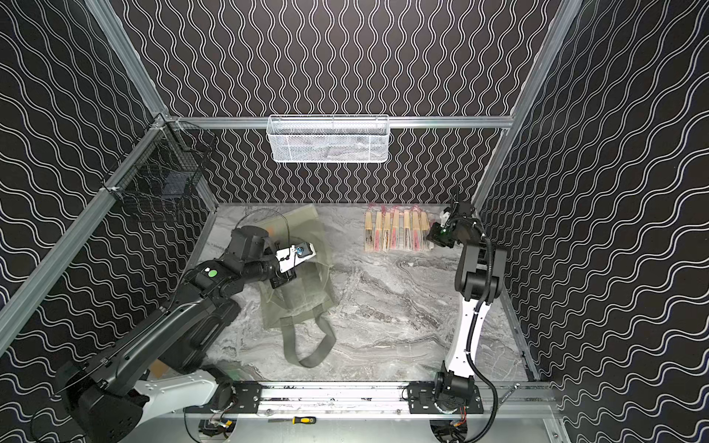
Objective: Take out the folding fans from the tote bags
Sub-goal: Place the folding fan at the center of the board.
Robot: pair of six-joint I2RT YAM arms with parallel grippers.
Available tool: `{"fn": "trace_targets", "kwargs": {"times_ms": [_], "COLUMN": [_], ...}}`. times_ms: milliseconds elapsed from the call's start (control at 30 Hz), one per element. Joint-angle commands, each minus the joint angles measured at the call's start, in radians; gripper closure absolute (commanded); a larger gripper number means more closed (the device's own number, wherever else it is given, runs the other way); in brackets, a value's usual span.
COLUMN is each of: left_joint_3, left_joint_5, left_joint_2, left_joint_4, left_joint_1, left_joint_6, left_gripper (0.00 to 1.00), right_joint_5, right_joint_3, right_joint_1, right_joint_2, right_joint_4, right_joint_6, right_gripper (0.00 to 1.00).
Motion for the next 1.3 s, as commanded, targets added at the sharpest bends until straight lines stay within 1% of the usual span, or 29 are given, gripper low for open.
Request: {"fn": "trace_targets", "kwargs": {"times_ms": [0,133,233,367,500,567,633,700,933,1133,1267], "left_joint_3": [-0.001,-0.001,0.001,0.001,0.003,0.001,0.002,0.002,-0.002,-0.002,-0.002], "left_joint_5": [0.008,0.007,0.009,0.008,0.008,0.01,0.01,0.01,0.005,0.003,0.002], "left_joint_2": [0.002,0.003,0.004,0.004,0.003,0.002,0.001,-0.001,-0.003,-0.003,-0.004], "left_joint_4": [0.04,0.038,0.038,0.036,0.036,0.038,0.037,0.037,0.04,0.038,0.038], "left_joint_1": [-0.001,-0.001,-0.002,-0.003,-0.003,-0.003,-0.003,-0.005,-0.009,-0.009,-0.009], "left_joint_6": [0.01,0.008,0.009,0.009,0.009,0.009,0.009,0.009,0.01,0.009,0.011], "left_gripper": [1.0,1.0,1.0,1.0,1.0,1.0,1.0,1.0,1.0,1.0,1.0], "right_joint_5": [0.006,0.015,0.05,0.112,0.13,0.117,0.1,0.092,0.14,0.158,0.151], "right_joint_3": [0.0,-0.011,-0.012,-0.028,-0.089,-0.122,-0.142,-0.136,-0.106,-0.072,-0.08], "right_joint_1": [0.0,-0.001,-0.001,0.0,0.003,0.003,0.003,0.004,0.016,0.032,0.037], "right_joint_2": [-0.002,-0.016,-0.027,-0.06,-0.128,-0.159,-0.172,-0.164,-0.098,-0.059,-0.053], "right_joint_4": [0.006,0.018,0.016,0.021,0.074,0.117,0.145,0.142,0.103,0.063,0.064], "right_joint_6": [0.019,0.035,0.055,0.09,0.128,0.14,0.144,0.147,0.144,0.127,0.129], "right_gripper": [0.76,0.63,0.56,0.52,0.51,0.53,0.59,0.65,0.79,0.85,0.86]}}
